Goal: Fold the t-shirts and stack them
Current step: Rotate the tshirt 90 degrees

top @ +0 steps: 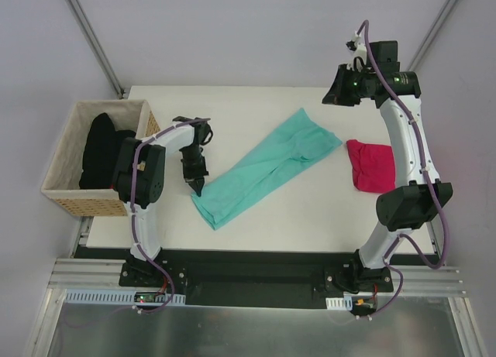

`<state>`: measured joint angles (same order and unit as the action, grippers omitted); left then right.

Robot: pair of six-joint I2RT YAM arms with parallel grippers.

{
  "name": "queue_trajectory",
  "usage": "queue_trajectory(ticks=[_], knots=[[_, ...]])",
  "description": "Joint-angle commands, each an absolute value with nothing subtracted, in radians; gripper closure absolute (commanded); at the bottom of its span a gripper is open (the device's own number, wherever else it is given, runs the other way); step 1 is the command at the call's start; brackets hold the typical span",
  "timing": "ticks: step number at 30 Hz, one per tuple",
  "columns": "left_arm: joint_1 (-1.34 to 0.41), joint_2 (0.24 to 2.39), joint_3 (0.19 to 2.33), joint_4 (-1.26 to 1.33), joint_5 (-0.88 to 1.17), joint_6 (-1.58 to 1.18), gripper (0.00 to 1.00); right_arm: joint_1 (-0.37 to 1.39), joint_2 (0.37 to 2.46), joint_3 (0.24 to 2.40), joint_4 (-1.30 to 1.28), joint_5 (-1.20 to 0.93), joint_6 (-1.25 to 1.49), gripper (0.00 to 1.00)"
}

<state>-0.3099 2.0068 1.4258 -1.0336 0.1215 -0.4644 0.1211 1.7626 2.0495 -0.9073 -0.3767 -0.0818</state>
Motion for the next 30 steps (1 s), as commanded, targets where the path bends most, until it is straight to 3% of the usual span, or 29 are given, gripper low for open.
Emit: queue_trajectory(ticks=[1, 14, 18, 25, 30], knots=[[-0.302, 1.997, 1.443, -1.058, 0.090, -0.469, 1.00, 0.115, 1.712, 2.092, -0.922, -0.357, -0.098, 0.93], [-0.302, 1.818, 1.577, -1.045, 0.126, -0.491, 1.00, 0.117, 1.732, 2.094, -0.896, -0.373, -0.071, 0.93], [-0.301, 1.767, 1.617, -1.048, 0.114, -0.485, 0.94, 0.115, 1.730, 2.031, -0.864, -0.379, -0.054, 0.92], [-0.293, 1.798, 1.612, -1.065, 0.101, -0.469, 0.95, 0.120, 1.689, 1.867, -0.785, -0.359, -0.034, 0.97], [-0.276, 1.876, 1.624, -1.060, 0.078, -0.446, 0.98, 0.120, 1.680, 1.870, -0.808, -0.348, -0.046, 0.98]])
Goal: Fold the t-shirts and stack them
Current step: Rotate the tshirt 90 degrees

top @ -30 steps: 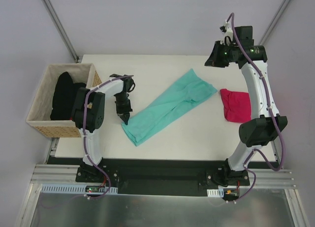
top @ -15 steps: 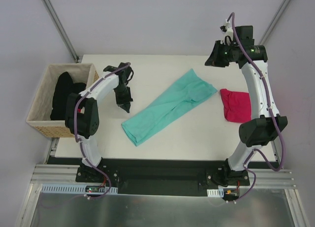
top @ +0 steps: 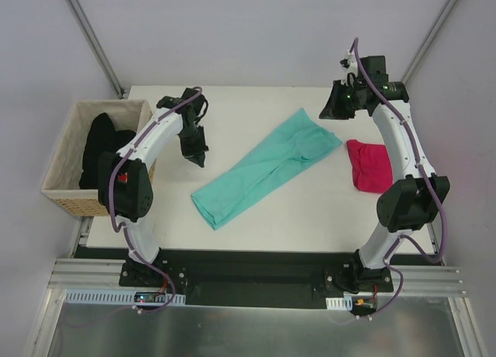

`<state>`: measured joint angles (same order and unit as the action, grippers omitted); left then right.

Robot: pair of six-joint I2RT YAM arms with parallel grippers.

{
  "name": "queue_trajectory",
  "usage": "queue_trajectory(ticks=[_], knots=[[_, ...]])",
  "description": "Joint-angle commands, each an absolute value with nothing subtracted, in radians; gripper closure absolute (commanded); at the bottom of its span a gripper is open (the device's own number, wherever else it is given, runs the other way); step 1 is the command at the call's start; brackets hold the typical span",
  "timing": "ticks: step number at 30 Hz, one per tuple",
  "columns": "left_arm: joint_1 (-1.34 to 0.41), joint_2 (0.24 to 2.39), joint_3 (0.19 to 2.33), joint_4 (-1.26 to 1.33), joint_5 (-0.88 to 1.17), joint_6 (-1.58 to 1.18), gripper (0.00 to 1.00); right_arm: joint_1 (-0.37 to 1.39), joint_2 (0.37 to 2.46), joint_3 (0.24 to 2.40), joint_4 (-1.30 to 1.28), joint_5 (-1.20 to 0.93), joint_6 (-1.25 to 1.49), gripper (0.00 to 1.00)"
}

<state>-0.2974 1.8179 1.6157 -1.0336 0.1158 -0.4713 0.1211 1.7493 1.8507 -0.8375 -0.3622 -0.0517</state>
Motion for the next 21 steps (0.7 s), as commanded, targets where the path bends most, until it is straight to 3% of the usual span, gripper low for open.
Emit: queue_trajectory(ticks=[1, 11, 21], knots=[[-0.273, 1.891, 1.637, -1.060, 0.077, -0.443, 0.99, 0.120, 1.678, 1.873, -0.811, -0.345, -0.052, 0.98], [-0.204, 2.100, 1.724, -1.048, 0.117, -0.433, 1.00, 0.117, 1.678, 1.980, -0.900, -0.313, -0.087, 0.97], [-0.206, 2.138, 1.597, -0.950, 0.176, -0.451, 1.00, 0.112, 1.698, 2.048, -0.948, -0.311, -0.109, 0.97]])
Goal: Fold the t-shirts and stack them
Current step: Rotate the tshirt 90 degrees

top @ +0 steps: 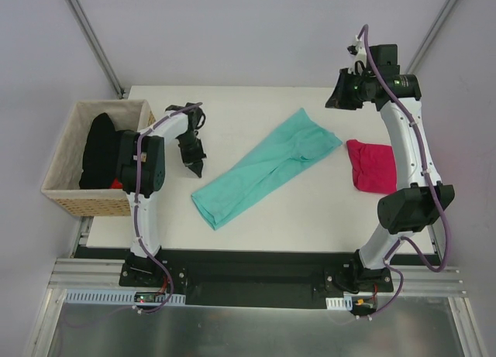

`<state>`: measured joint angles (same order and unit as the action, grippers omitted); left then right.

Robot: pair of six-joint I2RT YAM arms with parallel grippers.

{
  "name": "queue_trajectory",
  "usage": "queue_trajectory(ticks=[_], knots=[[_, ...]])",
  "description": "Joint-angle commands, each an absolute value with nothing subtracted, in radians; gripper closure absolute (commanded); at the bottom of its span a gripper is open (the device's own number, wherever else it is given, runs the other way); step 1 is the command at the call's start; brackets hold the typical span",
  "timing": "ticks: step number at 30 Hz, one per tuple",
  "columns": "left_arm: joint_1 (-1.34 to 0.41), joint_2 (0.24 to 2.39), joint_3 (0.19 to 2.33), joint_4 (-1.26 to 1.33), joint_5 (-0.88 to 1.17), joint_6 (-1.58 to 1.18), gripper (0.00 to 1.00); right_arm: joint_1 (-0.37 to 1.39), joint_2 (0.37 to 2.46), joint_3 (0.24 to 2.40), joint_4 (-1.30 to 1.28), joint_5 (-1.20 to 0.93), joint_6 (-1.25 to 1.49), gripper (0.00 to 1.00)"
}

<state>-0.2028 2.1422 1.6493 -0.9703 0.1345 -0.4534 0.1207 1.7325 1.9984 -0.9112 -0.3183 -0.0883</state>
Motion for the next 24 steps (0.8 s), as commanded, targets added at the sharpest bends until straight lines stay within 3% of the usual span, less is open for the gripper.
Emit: queue_trajectory(ticks=[1, 24], knots=[[-0.206, 2.128, 1.583, -0.943, 0.172, -0.454, 1.00, 0.113, 1.700, 2.051, -0.950, -0.313, -0.110, 0.97], [-0.356, 2.010, 1.342, -0.891, 0.202, -0.543, 1.00, 0.113, 1.674, 2.023, -0.922, -0.374, -0.087, 0.97]])
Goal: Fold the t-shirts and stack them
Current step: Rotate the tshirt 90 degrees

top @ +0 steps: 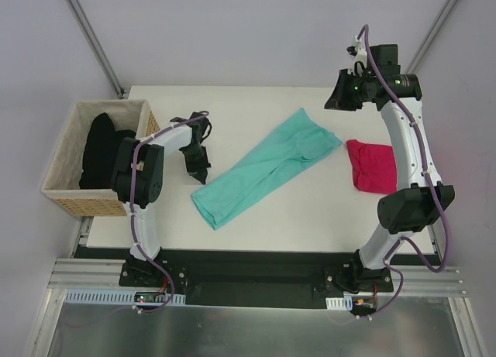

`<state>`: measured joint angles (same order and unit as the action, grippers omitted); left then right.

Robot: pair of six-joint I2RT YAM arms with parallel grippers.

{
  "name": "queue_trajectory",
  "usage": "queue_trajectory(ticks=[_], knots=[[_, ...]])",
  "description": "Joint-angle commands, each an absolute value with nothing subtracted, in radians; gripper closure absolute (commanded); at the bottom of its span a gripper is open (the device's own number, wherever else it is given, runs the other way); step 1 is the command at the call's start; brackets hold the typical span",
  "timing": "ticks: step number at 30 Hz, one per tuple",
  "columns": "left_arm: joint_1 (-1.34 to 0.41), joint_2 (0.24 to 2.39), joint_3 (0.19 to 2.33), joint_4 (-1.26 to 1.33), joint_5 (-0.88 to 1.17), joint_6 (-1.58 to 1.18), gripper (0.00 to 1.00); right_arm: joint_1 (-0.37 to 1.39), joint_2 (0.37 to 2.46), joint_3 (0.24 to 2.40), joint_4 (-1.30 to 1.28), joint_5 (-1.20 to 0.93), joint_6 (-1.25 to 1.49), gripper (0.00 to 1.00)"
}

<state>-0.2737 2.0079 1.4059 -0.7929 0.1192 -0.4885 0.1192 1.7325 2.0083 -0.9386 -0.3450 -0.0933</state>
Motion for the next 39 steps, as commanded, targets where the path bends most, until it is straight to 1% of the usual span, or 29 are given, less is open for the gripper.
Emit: queue_trajectory(ticks=[1, 9, 20, 28, 39], knots=[[-0.363, 2.000, 1.339, -0.891, 0.207, -0.548, 1.00, 0.114, 1.672, 2.022, -0.919, -0.374, -0.087, 0.97], [-0.394, 1.916, 1.255, -0.891, 0.212, -0.568, 1.00, 0.114, 1.666, 2.014, -0.908, -0.382, -0.083, 0.98], [-0.449, 1.876, 1.164, -0.891, 0.215, -0.580, 1.00, 0.112, 1.651, 1.985, -0.894, -0.379, -0.078, 0.98], [-0.517, 1.891, 1.203, -0.893, 0.261, -0.595, 1.00, 0.113, 1.628, 1.937, -0.881, -0.373, -0.080, 0.98], [-0.626, 1.939, 1.288, -0.905, 0.301, -0.635, 1.00, 0.114, 1.628, 1.937, -0.874, -0.377, -0.084, 0.97]])
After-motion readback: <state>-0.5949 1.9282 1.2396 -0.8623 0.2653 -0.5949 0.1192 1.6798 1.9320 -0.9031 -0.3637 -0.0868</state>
